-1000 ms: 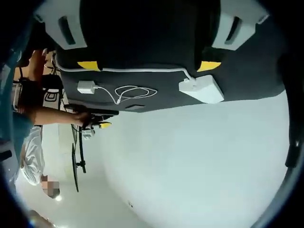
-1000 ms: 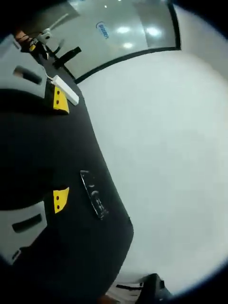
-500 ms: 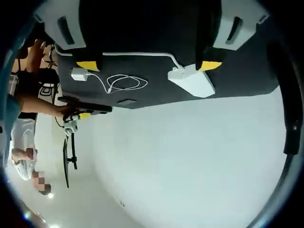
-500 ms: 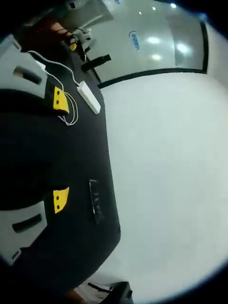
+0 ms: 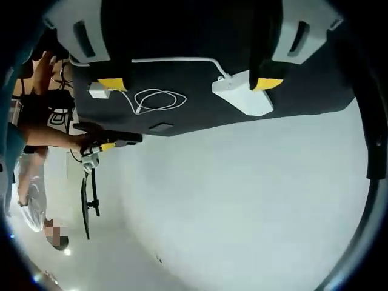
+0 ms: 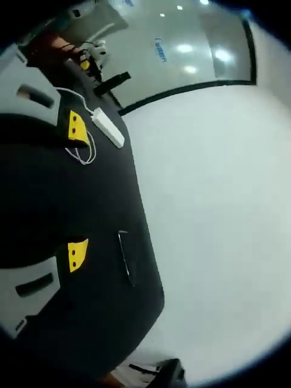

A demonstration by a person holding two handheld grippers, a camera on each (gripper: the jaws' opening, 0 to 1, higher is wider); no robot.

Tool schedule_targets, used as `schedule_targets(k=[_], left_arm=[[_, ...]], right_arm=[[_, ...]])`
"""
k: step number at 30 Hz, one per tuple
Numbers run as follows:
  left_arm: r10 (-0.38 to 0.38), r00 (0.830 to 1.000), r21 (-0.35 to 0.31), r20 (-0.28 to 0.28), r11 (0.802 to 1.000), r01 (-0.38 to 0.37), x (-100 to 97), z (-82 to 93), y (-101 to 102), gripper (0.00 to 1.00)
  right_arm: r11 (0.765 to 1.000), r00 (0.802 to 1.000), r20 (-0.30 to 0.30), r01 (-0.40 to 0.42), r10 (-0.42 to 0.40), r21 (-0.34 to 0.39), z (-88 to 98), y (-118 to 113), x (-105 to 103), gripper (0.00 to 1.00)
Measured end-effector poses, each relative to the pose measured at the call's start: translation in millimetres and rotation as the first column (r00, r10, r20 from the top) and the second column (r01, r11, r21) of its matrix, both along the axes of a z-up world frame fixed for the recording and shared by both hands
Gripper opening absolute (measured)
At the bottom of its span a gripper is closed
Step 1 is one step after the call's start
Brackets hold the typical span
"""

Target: Connect the charging cable to the phone, plug the charger into the socket, and turn on the power strip switch to charge the phone.

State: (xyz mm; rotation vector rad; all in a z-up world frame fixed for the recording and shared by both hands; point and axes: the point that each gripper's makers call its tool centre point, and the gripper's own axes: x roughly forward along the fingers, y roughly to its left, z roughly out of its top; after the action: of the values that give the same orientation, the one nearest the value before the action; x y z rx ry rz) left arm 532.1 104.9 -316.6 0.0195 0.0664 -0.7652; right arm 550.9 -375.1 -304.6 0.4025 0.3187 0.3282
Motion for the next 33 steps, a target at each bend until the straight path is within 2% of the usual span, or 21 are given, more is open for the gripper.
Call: schedule_targets(k=[2, 3, 4, 5, 6, 7, 8, 11, 12, 13, 14, 17, 19, 20, 22, 23, 26, 29, 33], left_arm=[[-0.005, 1.000, 0.000, -0.012, 1.000, 0.005, 7.4, -5.8, 1, 0.75], [-0.004, 1.000, 0.007, -0.013, 1.000, 0.004, 10.0, -9.9, 0, 0.75], [-0.002, 1.000, 0.012, -0.012, 1.000, 0.002, 10.9, -11.3, 0, 0.74], [0.004, 1.000, 0.029, -0.008, 1.000, -0.004, 11.6, -15.0, -1, 0.74], [0.005, 1.000, 0.036, -0.008, 0.999, -0.005, 12.1, -17.0, -2, 0.74], [0.005, 1.000, 0.040, -0.008, 0.999, -0.005, 14.0, -19.3, -2, 0.74], [0.006, 1.000, 0.039, -0.011, 0.999, -0.005, 14.7, -20.6, -2, 0.74], [0.021, 0.999, 0.006, -0.026, 1.000, -0.020, 19.9, -23.6, 3, 0.74], [0.027, 0.999, 0.001, -0.026, 1.000, -0.027, 21.1, -24.0, 4, 0.74], [0.035, 0.999, -0.003, -0.025, 0.999, -0.035, 22.1, -24.3, 6, 0.74], [0.049, 0.999, -0.005, -0.023, 0.999, -0.049, 23.9, -24.5, 8, 0.74], [0.070, 0.998, -0.002, -0.004, 0.998, -0.070, 25.7, -24.1, 11, 0.73], [0.070, 0.998, -0.008, -0.008, 0.998, -0.070, 26.6, -23.9, 12, 0.73], [0.068, 0.998, -0.015, -0.010, 0.998, -0.068, 27.6, -23.3, 12, 0.74], [0.069, 0.998, -0.021, -0.010, 0.997, -0.069, 30.2, -22.4, 13, 0.74], [0.069, 0.998, -0.021, -0.009, 0.997, -0.069, 31.1, -21.7, 14, 0.74], [0.070, 0.998, -0.027, 0.011, 0.997, -0.069, 33.3, -17.5, 14, 0.73], [0.072, 0.997, -0.050, 0.021, 0.996, -0.071, 37.5, -11.7, 17, 0.73], [0.082, 0.996, -0.072, 0.023, 0.994, -0.080, 39.7, -9.6, 17, 0.74]], right_arm=[[0.993, 0.999, -0.027, 0.033, -0.030, 0.112, 3.0, -7, 21, 0.56], [0.980, 0.995, -0.078, 0.082, -0.069, 0.179, -0.9, -16, 36, 0.56], [0.970, 0.992, -0.102, 0.092, -0.070, 0.226, -1.6, -18, 45, 0.56], [0.960, 0.992, -0.101, 0.096, -0.071, 0.264, -0.7, -21, 56, 0.56], [0.928, 0.985, -0.142, 0.139, -0.095, 0.345, -3.4, -28, 71, 0.56], [0.908, 0.984, -0.145, 0.149, -0.099, 0.392, -2.4, -32, 81, 0.56], [0.867, 0.978, -0.176, 0.181, -0.110, 0.464, -5.4, -38, 96, 0.56], [0.765, 0.962, -0.227, 0.259, -0.151, 0.589, -12.4, -55, 123, 0.54], [0.721, 0.950, -0.272, 0.296, -0.153, 0.627, -21.0, -62, 134, 0.52], [0.699, 0.940, -0.305, 0.322, -0.154, 0.639, -28.7, -67, 140, 0.49], [0.684, 0.920, -0.358, 0.365, -0.160, 0.631, -42.9, -75, 149, 0.48], [0.665, 0.889, -0.388, 0.443, -0.241, 0.601, -61.7, -101, 168, 0.47], [0.627, 0.872, -0.390, 0.485, -0.296, 0.610, -66.8, -120, 179, 0.47], [0.606, 0.856, -0.411, 0.514, -0.314, 0.608, -71.0, -128, 181, 0.47], [0.578, 0.833, -0.428, 0.552, -0.351, 0.601, -78.0, -145, 186, 0.47], [0.547, 0.811, -0.459, 0.584, -0.363, 0.599, -83.1, -153, 188, 0.48], [0.544, 0.793, -0.465, 0.609, -0.394, 0.577, -87.2, -166, 195, 0.44], [0.547, 0.787, -0.473, 0.615, -0.395, 0.568, -90.9, -171, 205, 0.43], [0.564, 0.781, -0.486, 0.621, -0.391, 0.545, -96.5, -170, 202, 0.36]])
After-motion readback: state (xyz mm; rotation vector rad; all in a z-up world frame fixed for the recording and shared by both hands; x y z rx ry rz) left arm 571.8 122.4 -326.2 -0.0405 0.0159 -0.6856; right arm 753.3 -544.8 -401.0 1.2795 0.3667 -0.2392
